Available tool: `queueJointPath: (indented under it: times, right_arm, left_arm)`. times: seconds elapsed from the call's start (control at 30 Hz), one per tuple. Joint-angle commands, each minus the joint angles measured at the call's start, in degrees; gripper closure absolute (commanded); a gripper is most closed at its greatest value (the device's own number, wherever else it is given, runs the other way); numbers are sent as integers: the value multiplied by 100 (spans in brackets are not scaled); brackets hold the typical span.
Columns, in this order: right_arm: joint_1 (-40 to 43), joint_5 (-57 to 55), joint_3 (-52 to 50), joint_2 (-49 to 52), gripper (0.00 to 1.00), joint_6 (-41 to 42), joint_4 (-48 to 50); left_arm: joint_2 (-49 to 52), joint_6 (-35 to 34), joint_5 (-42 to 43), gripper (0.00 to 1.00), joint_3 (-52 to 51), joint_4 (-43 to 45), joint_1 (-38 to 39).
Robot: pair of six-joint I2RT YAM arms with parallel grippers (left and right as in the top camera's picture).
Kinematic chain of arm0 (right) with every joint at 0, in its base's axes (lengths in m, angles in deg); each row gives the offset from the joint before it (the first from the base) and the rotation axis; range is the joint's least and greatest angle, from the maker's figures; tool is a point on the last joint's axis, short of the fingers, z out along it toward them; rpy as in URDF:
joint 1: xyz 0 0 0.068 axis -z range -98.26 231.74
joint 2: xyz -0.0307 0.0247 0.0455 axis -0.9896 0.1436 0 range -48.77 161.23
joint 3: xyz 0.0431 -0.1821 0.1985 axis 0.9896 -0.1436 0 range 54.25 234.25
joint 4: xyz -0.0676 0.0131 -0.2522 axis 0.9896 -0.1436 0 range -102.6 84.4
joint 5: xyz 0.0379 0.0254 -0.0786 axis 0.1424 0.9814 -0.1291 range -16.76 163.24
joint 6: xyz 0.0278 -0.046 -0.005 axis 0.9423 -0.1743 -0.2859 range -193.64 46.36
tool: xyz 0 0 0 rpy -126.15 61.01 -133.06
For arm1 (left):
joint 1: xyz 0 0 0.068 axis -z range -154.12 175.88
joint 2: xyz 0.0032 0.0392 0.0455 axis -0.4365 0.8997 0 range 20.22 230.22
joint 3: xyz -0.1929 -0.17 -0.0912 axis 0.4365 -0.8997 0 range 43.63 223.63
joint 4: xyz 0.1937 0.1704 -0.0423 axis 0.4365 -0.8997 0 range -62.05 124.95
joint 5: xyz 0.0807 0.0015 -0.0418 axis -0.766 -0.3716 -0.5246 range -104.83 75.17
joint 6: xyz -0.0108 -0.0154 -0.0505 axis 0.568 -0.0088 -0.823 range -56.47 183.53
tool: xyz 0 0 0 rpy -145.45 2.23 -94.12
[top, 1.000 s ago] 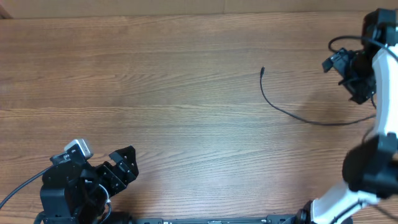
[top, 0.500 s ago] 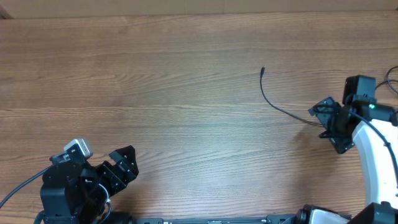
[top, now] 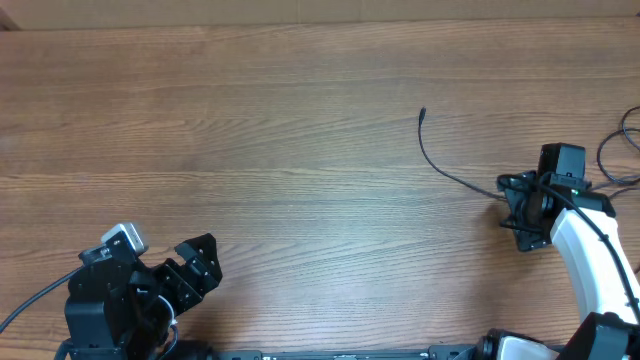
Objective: Untangle cables
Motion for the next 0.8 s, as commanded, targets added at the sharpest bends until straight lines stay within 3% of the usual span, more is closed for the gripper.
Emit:
queueJointPath:
  times: [0.0,0.77]
  right_arm:
    - [2,-498,-22,-13,12,654,81]
    - [2,-802,-26,1180,25,951,1108]
  left_arm:
    - [20,136,-103,7,4,7,-24]
    - [20,138,-105,5,4,26,-24]
